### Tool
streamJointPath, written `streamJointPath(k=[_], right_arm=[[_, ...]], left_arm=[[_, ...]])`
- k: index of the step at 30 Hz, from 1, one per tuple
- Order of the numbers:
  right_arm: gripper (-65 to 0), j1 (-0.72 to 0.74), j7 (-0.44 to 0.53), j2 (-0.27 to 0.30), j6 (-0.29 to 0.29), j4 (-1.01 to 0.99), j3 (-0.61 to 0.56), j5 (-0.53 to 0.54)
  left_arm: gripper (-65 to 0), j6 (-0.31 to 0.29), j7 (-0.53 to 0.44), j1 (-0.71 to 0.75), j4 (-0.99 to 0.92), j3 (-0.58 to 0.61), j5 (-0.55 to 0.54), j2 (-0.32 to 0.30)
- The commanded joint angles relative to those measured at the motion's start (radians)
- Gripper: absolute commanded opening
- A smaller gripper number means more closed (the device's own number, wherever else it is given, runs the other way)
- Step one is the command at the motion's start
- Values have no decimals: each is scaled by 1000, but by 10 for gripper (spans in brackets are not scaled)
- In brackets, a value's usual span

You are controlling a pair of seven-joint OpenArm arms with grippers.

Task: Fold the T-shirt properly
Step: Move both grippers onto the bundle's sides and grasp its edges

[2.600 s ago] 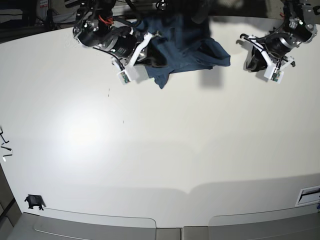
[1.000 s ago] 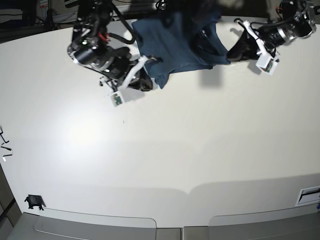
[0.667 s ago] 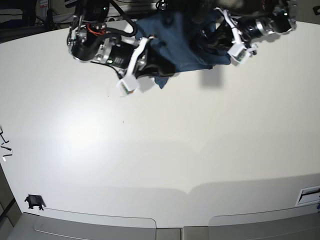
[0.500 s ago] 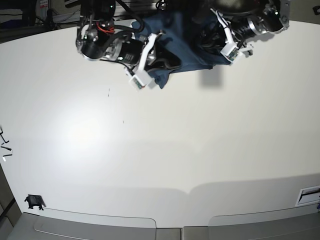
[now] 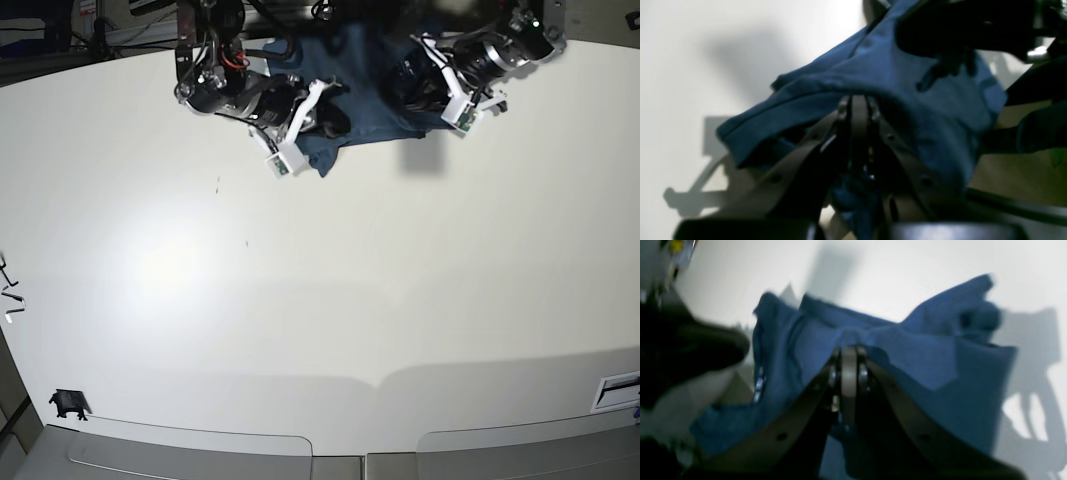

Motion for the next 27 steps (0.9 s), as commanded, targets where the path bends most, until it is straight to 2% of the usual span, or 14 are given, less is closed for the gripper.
streamJointPath(k=[1, 4, 10, 17, 21, 27], right_arm=[[-650, 8, 26, 0, -5, 14, 0, 14], [-650, 8, 39, -1, -6, 14, -1, 15], [-650, 8, 40, -6, -6, 14, -2, 19], [-650, 13, 39, -6, -5, 14, -2, 18], [-650, 22, 39, -6, -5, 14, 0, 14], [-650, 25, 42, -5, -9, 15, 1, 8]], left_arm=[[-650, -5, -21, 3, 13, -3, -21, -2], [-650, -5, -22, 3, 13, -3, -24, 3], [-650, 16, -103, -7, -78, -3, -32, 6], [-650, 16, -91, -78, -238, -3, -42, 24], [-650, 17, -41, -114, -323, -3, -42, 24], [-650, 18, -35, -119, -388, -3, -39, 24]])
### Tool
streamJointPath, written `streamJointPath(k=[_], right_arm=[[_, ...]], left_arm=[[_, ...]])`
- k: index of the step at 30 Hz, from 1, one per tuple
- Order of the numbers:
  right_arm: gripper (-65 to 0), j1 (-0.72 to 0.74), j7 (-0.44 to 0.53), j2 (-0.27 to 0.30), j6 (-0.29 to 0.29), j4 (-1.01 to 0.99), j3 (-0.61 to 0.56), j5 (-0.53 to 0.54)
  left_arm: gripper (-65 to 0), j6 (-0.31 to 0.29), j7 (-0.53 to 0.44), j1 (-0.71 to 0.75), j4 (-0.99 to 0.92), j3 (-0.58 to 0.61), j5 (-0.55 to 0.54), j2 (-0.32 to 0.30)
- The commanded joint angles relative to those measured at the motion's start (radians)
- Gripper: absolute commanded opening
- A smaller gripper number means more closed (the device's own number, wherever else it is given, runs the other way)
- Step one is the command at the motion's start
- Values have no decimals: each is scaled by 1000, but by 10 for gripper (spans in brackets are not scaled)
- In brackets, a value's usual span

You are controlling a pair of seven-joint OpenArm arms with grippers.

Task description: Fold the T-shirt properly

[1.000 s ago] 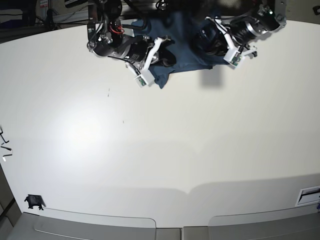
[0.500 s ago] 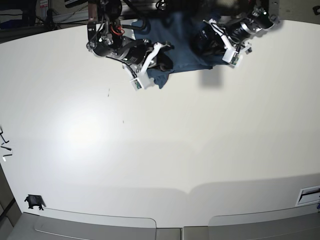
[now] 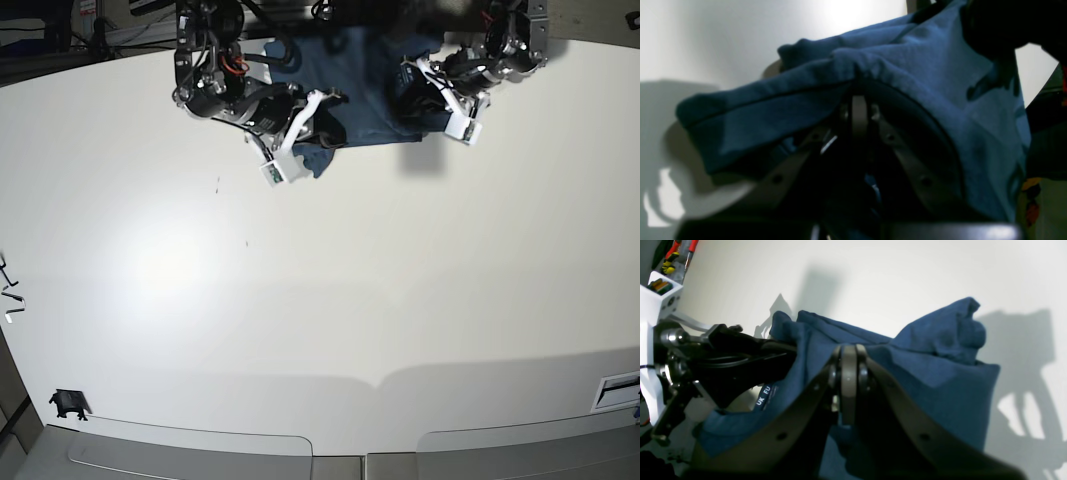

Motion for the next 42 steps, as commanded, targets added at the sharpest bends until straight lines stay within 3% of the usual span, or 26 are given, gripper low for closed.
streamJointPath(k=[1, 6, 13, 16, 22, 26, 29, 34, 38, 40, 42], right_arm=[[-650, 9, 25, -3, -3, 15, 6, 10], [-650, 14, 72, -3, -37, 15, 72, -56], [-650, 71, 59, -2, -40, 15, 198, -51], [-650, 105, 50, -2, -34, 15, 240, 7], [-650, 165, -59, 0, 166, 15, 245, 262], [-650, 192, -226, 16, 166, 15, 161, 436], [-650, 191, -319, 84, 166, 15, 32, 470], [-650, 194, -345, 193, 166, 15, -215, 469], [-650, 195, -345, 236, 166, 15, -352, 468], [-650, 195, -345, 237, 166, 15, -403, 417], [-650, 196, -317, 237, 166, 14, -450, 285]], left_arm=[[-650, 10, 23, 3, 0, -1, 19, -3], [-650, 10, 22, 3, 0, -2, 20, -3], [-650, 16, 18, -9, 3, -3, 17, -4], [-650, 10, 19, -23, 48, -3, -16, -12], [-650, 0, 14, -24, 324, -5, -12, -55], [-650, 2, 14, -5, 463, -5, 119, -93], [-650, 60, 15, 26, 476, -5, 190, -95], [-650, 174, 15, 45, 476, -5, 328, -95], [-650, 232, 15, 46, 476, -5, 378, -95], [-650, 243, 15, 52, 476, -5, 386, -95], [-650, 246, 14, 60, 476, -5, 385, -94]])
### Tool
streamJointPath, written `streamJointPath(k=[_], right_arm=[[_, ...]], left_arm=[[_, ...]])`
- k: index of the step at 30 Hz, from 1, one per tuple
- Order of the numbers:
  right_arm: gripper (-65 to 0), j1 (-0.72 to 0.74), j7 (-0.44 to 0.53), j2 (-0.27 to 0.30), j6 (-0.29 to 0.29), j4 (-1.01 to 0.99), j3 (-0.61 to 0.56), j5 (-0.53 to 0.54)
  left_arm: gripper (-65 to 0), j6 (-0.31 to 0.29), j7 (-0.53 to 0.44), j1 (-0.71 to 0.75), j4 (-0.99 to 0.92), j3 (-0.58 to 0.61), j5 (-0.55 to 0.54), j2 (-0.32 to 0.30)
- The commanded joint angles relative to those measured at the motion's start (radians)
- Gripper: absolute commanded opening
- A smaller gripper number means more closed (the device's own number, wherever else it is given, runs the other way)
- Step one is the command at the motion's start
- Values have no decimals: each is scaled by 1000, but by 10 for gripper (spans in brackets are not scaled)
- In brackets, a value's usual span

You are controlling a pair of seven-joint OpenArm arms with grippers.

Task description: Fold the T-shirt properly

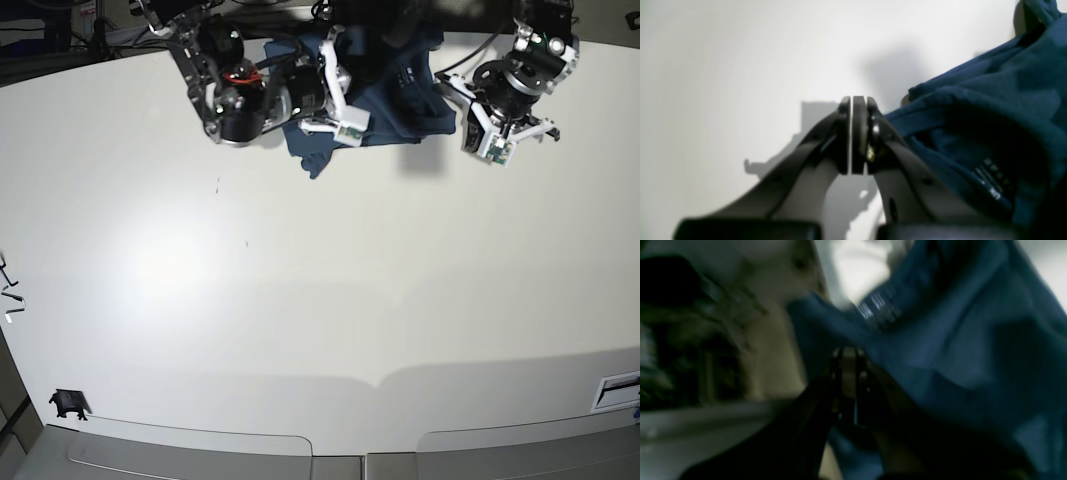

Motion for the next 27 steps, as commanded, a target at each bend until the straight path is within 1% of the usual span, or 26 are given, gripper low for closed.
streamJointPath(k=[1, 4, 7, 9, 12, 17, 20, 22, 23, 27], right_arm=[[-650, 13, 73, -1, 6, 14, -14, -42], [-650, 13, 243, -1, 6, -5, -65, -270], [-650, 13, 383, -1, 6, -59, -84, -429], [-650, 14, 459, -1, 6, -110, -84, -502], [-650, 14, 543, -1, 6, -206, -82, -586], [-650, 24, 613, 0, 5, -362, -79, -706], [-650, 24, 658, -1, -200, -423, -31, -719], [-650, 24, 672, -1, -316, -449, 26, -719], [-650, 24, 675, -1, -361, -457, 65, -719], [-650, 24, 678, -6, -514, -462, 249, -719]], left_arm=[[-650, 9, -21, 3, 19, -1, -2, -6], [-650, 10, -21, 3, 19, -1, -2, -6], [-650, 11, -20, 3, 19, -1, -2, -6], [-650, 11, -20, 3, 19, -1, -2, -6], [-650, 11, -21, 3, 19, -1, -2, -6], [-650, 10, -21, 2, 19, -1, -2, -6], [-650, 10, -28, 2, 19, -1, -2, -6], [-650, 11, -28, 2, 19, -1, -2, -6], [-650, 11, -28, 2, 19, -1, -2, -6], [-650, 10, -44, 2, 19, -1, -2, -6]])
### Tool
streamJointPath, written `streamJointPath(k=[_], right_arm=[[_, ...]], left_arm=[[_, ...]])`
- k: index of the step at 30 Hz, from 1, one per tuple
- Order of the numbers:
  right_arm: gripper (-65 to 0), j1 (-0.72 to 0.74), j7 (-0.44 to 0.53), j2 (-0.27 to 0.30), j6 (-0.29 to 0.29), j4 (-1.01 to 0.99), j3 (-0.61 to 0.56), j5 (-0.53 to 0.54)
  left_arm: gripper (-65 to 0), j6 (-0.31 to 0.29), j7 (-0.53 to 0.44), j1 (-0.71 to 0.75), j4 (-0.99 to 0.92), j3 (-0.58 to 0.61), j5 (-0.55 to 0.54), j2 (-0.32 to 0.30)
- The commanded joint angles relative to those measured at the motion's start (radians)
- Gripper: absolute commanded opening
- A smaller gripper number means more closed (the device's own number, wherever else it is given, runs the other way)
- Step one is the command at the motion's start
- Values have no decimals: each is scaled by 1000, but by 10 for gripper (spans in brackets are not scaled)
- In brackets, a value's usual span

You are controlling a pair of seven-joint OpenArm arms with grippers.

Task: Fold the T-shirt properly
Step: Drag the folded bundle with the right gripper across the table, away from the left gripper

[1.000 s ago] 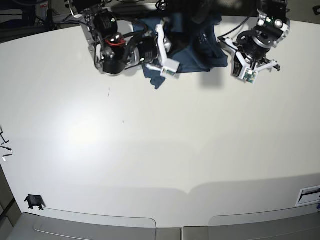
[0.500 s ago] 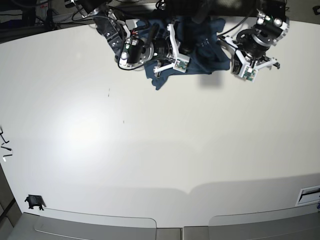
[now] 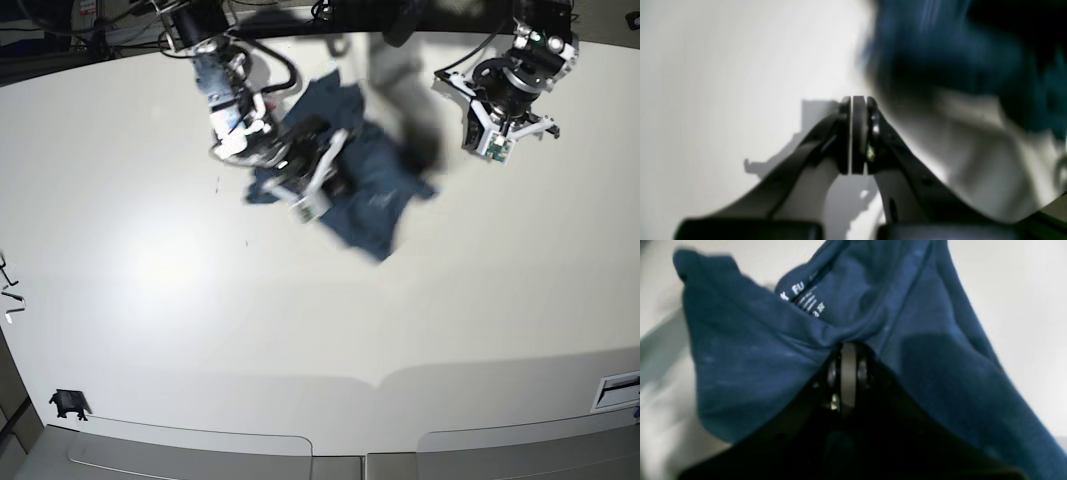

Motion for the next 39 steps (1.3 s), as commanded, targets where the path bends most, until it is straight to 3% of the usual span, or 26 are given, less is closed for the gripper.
streamJointPath(k=[1, 4, 10, 15, 22, 30, 39], right_arm=[[-650, -18, -148, 34, -113, -32, 61, -114], [-650, -18, -140, 34, -188, -32, 231, -114], [-650, -18, -141, 40, -190, -32, 560, -113], [-650, -24, -166, 85, -187, -32, 727, -68], [-650, -23, -186, 158, -186, -32, 776, -38], [-650, 13, -212, 172, -130, 8, 777, 22], [-650, 57, -237, 172, -127, 296, 776, 87]], left_arm=[[-650, 5, -29, 0, 19, -2, -6, -6], [-650, 4, -36, -1, 19, -2, -6, -6], [-650, 5, -35, -1, 19, -2, -6, -6], [-650, 4, -35, -1, 19, -2, -6, -6], [-650, 5, -35, -2, 19, -2, -6, -6], [-650, 5, -35, -3, 19, -2, -6, -6], [-650, 5, -35, -2, 19, -2, -6, -6]])
